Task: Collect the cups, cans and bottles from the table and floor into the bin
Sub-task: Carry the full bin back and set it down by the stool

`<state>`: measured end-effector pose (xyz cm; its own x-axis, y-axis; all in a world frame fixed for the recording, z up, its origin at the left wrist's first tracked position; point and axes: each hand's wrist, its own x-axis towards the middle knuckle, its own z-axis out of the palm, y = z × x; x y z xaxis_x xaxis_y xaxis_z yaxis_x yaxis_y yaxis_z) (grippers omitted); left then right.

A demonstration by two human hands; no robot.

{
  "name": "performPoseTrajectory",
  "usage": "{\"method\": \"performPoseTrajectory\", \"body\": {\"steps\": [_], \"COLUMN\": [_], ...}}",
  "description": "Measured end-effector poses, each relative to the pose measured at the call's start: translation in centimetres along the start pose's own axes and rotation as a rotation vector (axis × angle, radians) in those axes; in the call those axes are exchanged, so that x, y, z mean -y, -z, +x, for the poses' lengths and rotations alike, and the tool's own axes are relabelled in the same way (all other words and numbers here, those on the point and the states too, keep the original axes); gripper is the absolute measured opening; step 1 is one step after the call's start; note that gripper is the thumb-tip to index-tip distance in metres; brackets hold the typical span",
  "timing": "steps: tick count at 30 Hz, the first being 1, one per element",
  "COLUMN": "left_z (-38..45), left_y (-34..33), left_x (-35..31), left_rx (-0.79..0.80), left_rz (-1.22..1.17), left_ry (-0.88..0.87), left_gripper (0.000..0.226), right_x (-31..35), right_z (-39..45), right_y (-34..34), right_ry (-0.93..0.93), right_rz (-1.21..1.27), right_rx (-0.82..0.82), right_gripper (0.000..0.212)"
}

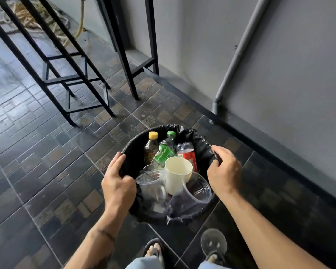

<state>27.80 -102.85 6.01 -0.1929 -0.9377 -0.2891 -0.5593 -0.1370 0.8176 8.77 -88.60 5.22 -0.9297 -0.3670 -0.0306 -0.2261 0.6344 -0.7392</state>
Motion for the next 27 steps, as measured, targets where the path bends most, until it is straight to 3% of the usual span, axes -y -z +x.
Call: {"method": "performPoseTrajectory", "body": {"steps": [7, 13, 19, 27], "left_z": [-10.5, -19.0, -30.2, -51.4], "left_y": [8.5, 11.6, 10.2, 7.2], "left_x": [-16.8, -28.2, -35.1, -38.4], "left_rx": [0.128, 0.37, 0.665, 0.997], "left_rz": [0.044, 0.1, 0.13, 0.156], "left_ry": [-0.161, -0.358, -0.584, -0.772], "left_gripper": [0.076, 0.078, 0.075, 0.073], "right_x": [10.1, 13.7, 11.9, 5.6], "right_z": [-6.6, -14.0, -23.5, -38.3], "right_y": [19.1, 32.1, 43.6, 59.3], "right_ry": [-0.057, -0.153, -0.337, -0.536], "right_rz": [-0.129, -0.218, -0.245, -0.251], "right_rx": [-0.062, -0.256, -0.471, -0.781], "right_gripper": [0.042, 0.041, 0.046, 0.041]}}
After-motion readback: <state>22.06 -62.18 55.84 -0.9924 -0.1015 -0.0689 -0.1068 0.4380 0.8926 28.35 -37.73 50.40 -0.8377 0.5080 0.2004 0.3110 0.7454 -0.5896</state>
